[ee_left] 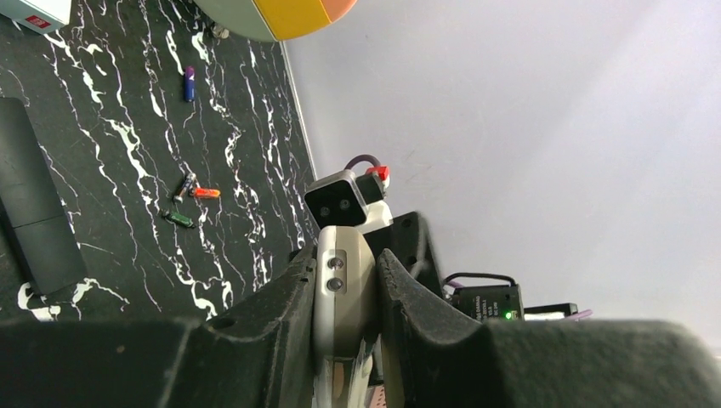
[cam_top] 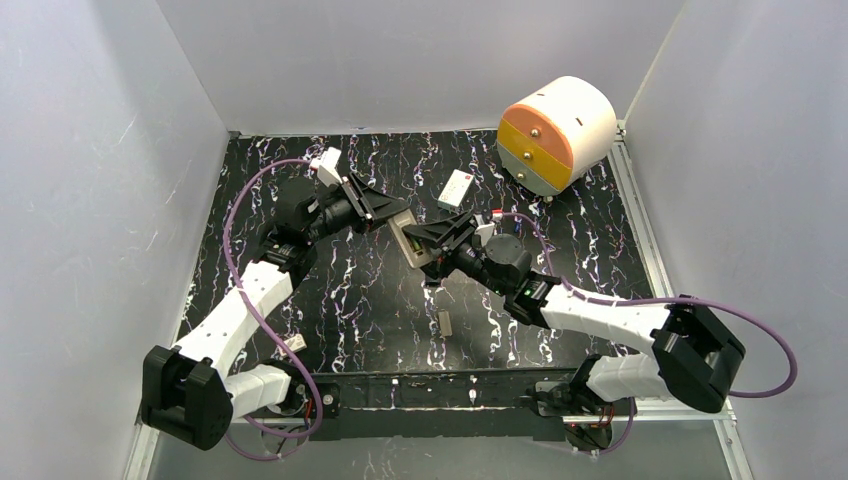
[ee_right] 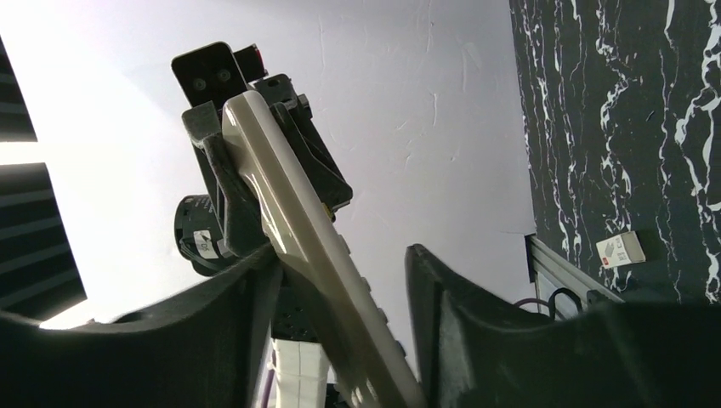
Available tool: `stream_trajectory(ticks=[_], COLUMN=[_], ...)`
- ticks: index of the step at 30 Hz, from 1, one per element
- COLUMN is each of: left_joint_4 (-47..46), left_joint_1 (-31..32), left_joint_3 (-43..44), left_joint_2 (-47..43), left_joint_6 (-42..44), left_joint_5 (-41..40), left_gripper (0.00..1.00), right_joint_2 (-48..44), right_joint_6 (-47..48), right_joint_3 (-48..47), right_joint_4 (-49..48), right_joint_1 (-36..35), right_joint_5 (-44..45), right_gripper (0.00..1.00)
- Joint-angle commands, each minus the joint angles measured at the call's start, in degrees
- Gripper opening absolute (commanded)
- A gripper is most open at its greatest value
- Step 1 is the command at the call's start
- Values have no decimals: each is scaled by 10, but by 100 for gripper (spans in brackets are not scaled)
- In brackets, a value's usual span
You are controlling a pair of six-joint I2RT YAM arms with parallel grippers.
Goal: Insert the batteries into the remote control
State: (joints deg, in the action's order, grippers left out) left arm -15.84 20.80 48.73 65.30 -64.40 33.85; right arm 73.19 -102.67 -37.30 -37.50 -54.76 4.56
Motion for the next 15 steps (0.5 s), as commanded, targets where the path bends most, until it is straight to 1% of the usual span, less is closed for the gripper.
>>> stream_trajectory(ticks=[1,2,4,6,8,9,11,15], left_joint_4=[-4,-4,-4,-4,-1,4,20,80], left_joint_1=[8,8,8,7,7,7,6,2], left_joint_3=[5,5,7,9,10,11,14,24], left_joint_2=[-11,-12,-15,-17,-21,-24,-34,-63], left_joint_6=[23,24,29,37,51,63,103,175], left_joint_5=[25,25,26,28,26,24,18,1], left_gripper=[0,0,0,0,0,0,0,0], right_joint_2=[-29,-38,-62,-87,-119,-139,-177,-213], right_joint_6=[43,58,94,117,148,171,249,450], right_joint_3=[-18,-17,-10,4,23,24,5,-92], right_joint_4=[-24,-13,10,25,50,80,174,441], right_joint_1=[2,1,3,8,24,37,63,107], right_joint_5=[16,21,32,42,48,50,59,144], right_gripper=[74,81,90,91,88,87,86,87])
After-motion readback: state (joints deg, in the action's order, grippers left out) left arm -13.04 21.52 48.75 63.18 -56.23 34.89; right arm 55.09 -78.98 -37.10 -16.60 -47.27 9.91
